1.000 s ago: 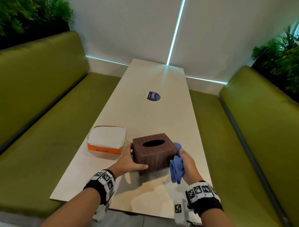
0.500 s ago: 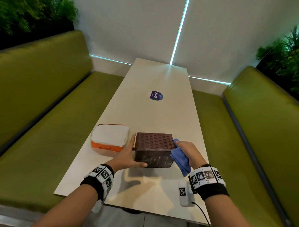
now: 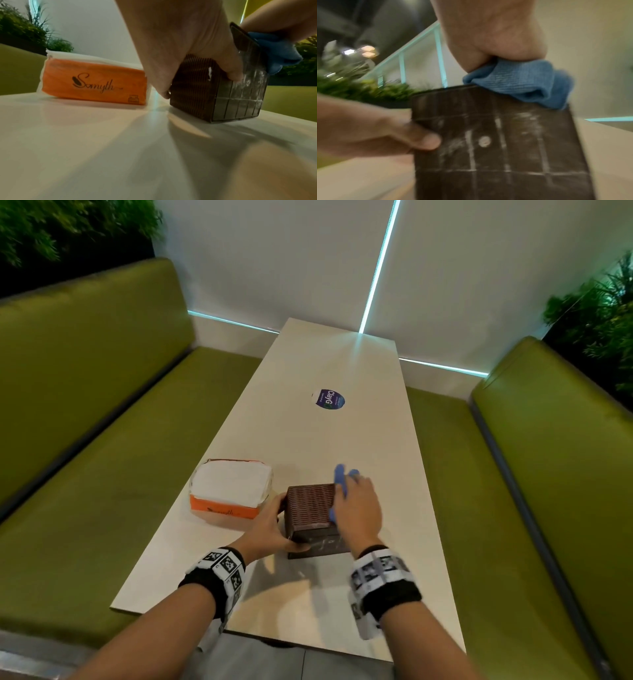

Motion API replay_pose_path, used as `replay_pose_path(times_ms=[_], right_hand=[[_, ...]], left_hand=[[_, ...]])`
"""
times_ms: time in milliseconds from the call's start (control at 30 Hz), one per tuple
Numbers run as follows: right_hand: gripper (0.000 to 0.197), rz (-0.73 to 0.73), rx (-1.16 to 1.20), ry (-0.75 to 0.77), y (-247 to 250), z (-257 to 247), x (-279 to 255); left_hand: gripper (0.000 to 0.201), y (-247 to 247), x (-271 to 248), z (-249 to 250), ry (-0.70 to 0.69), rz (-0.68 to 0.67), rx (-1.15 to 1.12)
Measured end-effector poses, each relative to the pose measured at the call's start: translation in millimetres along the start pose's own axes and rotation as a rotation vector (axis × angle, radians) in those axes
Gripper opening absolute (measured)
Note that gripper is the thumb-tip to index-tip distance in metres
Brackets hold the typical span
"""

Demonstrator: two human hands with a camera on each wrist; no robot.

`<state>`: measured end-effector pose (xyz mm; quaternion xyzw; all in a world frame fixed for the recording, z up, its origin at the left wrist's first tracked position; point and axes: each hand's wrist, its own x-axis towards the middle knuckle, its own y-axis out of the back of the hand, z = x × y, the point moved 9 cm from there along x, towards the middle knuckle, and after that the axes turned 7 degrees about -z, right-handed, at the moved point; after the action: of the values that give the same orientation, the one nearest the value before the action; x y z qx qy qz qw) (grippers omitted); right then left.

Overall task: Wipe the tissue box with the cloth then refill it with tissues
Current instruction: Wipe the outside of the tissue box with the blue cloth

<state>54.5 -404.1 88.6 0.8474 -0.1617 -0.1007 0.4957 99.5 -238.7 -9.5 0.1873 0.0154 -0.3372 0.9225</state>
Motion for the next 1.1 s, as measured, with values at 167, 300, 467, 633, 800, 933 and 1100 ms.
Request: replay_pose_path(times_ms=[167,300,467,633,800,933,1100], right_hand=[[0.047,-0.212,-0.189,0.346,-53,-82,-27],[0.041,-0.123,-0.055,0.250,-27,-20,2],[0.035,0.071,0.088,-0.178,3,28,14],[0.042,-0.057,-0.082,0.414,-49,-84,-32],[0.042,0.016,-0.044,0.095,-13,6,6],[0.046,0.062,-0.065,0.032,-22,-18,-7],[0.044,-0.130,-0.114,0.437,-55,-59,-24]], left_hand=[[0.109,6,-1,-1,0.015,0.064,0.062],[0.114,7,0,-2,0.002,0.060,0.027],[0.114,1,3,-2,-0.006,0.042,-0.019],[0.095,4,4,-5,-0.027,0.098,-0.009],[0.107,2,3,-5,-0.045,0.068,-0.085],[0.106,-1,3,-7,-0.033,0.049,-0.094],[0.096,4,2,-7,-0.034,0.102,-0.026]])
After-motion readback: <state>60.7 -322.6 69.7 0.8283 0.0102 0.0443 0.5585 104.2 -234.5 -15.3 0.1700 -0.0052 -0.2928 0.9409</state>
